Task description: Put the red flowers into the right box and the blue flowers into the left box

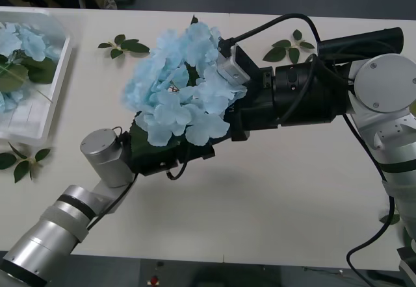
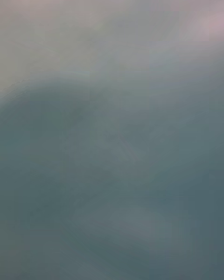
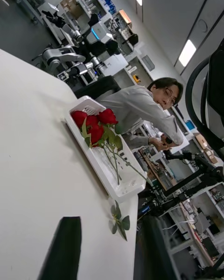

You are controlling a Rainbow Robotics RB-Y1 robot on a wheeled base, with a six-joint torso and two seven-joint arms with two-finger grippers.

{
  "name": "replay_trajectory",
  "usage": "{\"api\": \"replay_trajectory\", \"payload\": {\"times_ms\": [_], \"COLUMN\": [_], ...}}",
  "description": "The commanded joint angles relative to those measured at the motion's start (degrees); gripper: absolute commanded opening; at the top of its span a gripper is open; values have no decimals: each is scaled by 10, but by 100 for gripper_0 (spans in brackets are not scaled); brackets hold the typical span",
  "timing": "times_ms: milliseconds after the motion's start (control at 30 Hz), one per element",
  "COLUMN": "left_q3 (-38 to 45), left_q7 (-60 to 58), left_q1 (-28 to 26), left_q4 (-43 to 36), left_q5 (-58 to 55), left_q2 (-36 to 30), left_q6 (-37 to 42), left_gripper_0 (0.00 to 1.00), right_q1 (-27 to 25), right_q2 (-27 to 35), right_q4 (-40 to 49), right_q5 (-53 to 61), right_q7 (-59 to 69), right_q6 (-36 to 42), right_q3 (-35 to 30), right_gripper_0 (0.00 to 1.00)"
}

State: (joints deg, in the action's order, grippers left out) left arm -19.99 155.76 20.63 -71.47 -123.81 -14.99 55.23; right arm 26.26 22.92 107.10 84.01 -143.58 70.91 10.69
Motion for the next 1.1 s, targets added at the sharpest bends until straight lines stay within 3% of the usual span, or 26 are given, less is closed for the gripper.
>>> {"api": "replay_trajectory", "payload": {"times_ms": [33, 467, 500, 533, 567, 633, 667, 733, 1100], "left_q3": [6, 6, 6, 6, 6, 6, 6, 6, 7], "left_q7": [-8, -8, -8, -8, -8, -8, -8, -8, -8], "left_q1": [6, -1, -1, -1, -1, -2, -2, -3, -2], "left_q4": [-9, -9, -9, -9, -9, -9, -9, -9, -9], "left_q5": [-11, -33, -34, -35, -35, -36, -37, -39, -49], "left_q2": [1, 0, 0, -1, -2, -2, -3, -3, -9], "left_q6": [-1, -1, -1, -1, -1, -1, -1, -1, -2], "left_gripper_0": [0, 0, 0, 0, 0, 0, 0, 0, 0], "right_q1": [20, 22, 23, 24, 25, 26, 26, 27, 31], "right_q2": [-13, -13, -12, -10, -9, -9, -9, -9, 10], "right_q4": [4, 3, 3, 2, 2, 1, -1, -14, -40], "right_q5": [3, 3, 3, 2, -2, -6, -5, 7, 42], "right_q7": [-12, -10, -10, -9, -9, -8, -8, -12, -23], "right_q6": [-7, -15, -15, -15, -15, -17, -19, -23, -34], "right_q3": [-6, -6, -7, -7, -8, -8, -9, -12, -20], "right_gripper_0": [0, 0, 15, 46, 66, 88, 94, 100, 100]}}
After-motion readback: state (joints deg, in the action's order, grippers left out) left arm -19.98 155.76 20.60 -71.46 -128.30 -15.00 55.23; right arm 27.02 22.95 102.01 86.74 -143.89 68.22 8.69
